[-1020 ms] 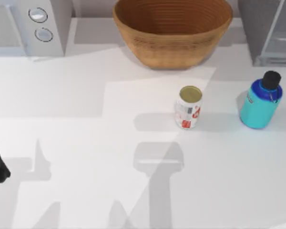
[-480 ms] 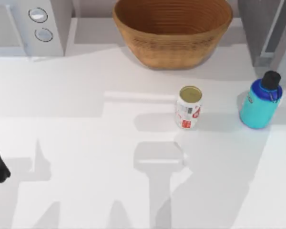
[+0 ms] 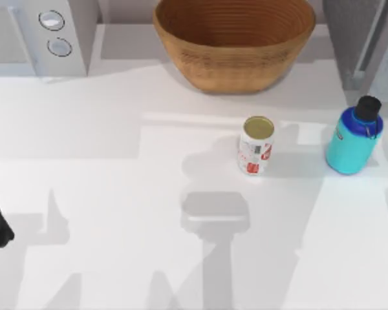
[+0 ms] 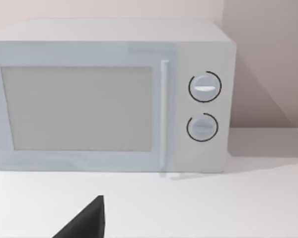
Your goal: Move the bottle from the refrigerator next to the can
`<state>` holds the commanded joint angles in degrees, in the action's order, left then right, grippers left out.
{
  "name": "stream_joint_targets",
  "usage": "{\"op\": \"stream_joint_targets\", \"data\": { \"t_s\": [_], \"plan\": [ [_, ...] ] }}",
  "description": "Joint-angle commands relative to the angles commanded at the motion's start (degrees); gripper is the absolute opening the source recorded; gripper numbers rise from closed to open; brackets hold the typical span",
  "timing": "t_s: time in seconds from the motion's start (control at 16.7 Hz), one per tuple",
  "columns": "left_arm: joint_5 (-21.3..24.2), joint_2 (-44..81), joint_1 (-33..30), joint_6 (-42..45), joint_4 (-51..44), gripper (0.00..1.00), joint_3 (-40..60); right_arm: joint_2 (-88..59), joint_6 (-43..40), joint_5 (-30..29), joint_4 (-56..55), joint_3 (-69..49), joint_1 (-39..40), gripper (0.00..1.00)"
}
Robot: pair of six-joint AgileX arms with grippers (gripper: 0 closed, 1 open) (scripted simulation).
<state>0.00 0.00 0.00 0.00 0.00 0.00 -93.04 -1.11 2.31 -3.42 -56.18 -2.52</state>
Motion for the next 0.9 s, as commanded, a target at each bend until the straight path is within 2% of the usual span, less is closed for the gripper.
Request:
{"op": "stream_joint_targets", "data": {
  "t_s": [0.24,0.72,0.9],
  "plan": [
    [0.0,0.0,0.0,0.0,0.0,1.0,0.0,-3.7,0.0,-0.2,0.8,-4.2,-0.1,1.0],
    [0.0,0.0,0.0,0.0,0.0,1.0,0.0,-19.2,0.2,-0.4,4.9,-24.1,0.1,1.0],
    [0.0,0.0,0.0,0.0,0.0,1.0,0.0,-20.6,0.2,-0.4,5.3,-25.8,0.2,1.0]
  ]
}}
